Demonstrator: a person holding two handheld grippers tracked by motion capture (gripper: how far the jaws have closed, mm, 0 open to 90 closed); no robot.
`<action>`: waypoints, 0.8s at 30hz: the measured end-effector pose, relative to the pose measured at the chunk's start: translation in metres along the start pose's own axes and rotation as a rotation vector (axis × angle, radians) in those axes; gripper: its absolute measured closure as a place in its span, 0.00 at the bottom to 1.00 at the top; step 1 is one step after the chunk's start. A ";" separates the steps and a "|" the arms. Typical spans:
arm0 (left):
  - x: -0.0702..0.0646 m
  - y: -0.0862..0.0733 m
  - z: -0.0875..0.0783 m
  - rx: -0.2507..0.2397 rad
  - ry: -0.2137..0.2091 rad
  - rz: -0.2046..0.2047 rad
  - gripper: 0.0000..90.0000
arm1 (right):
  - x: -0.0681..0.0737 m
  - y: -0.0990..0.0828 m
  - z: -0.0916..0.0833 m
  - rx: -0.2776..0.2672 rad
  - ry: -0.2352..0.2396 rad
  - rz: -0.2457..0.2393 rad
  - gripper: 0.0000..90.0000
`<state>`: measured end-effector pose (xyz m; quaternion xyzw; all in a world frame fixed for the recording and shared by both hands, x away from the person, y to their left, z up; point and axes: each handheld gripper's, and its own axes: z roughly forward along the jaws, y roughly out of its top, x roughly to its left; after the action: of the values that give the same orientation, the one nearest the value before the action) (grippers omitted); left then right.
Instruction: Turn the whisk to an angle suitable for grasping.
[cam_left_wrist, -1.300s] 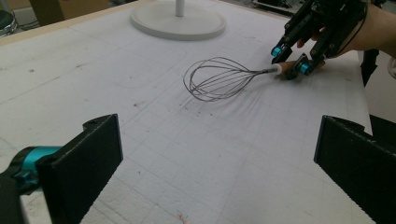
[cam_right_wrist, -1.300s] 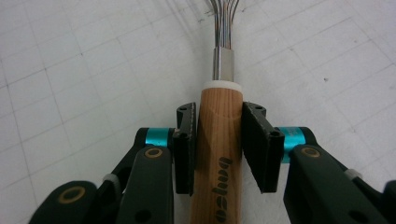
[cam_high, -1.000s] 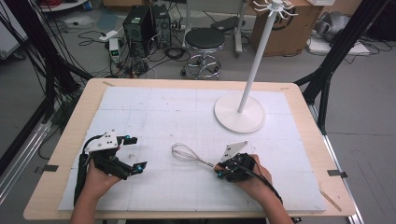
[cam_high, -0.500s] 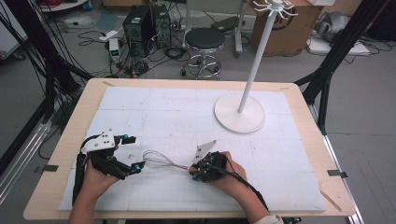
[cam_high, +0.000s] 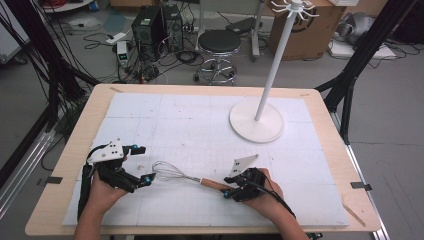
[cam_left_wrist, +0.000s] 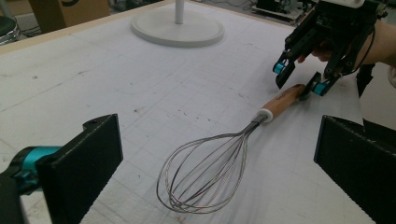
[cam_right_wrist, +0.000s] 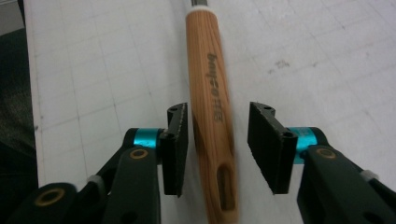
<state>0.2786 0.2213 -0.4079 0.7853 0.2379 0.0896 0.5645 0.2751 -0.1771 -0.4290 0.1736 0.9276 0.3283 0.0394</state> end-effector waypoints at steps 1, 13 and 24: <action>0.000 0.000 0.000 0.000 0.000 0.000 0.02 | 0.000 0.000 0.000 0.000 0.000 0.000 0.65; -0.001 0.002 -0.001 -0.006 0.001 0.004 0.02 | 0.005 0.008 0.012 0.042 0.011 -0.080 0.78; -0.001 0.004 -0.009 -0.035 0.012 0.004 0.02 | 0.021 0.044 0.040 0.038 0.053 -0.191 0.78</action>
<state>0.2754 0.2276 -0.4006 0.7752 0.2382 0.0995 0.5766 0.2760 -0.1141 -0.4321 0.0766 0.9466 0.3101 0.0427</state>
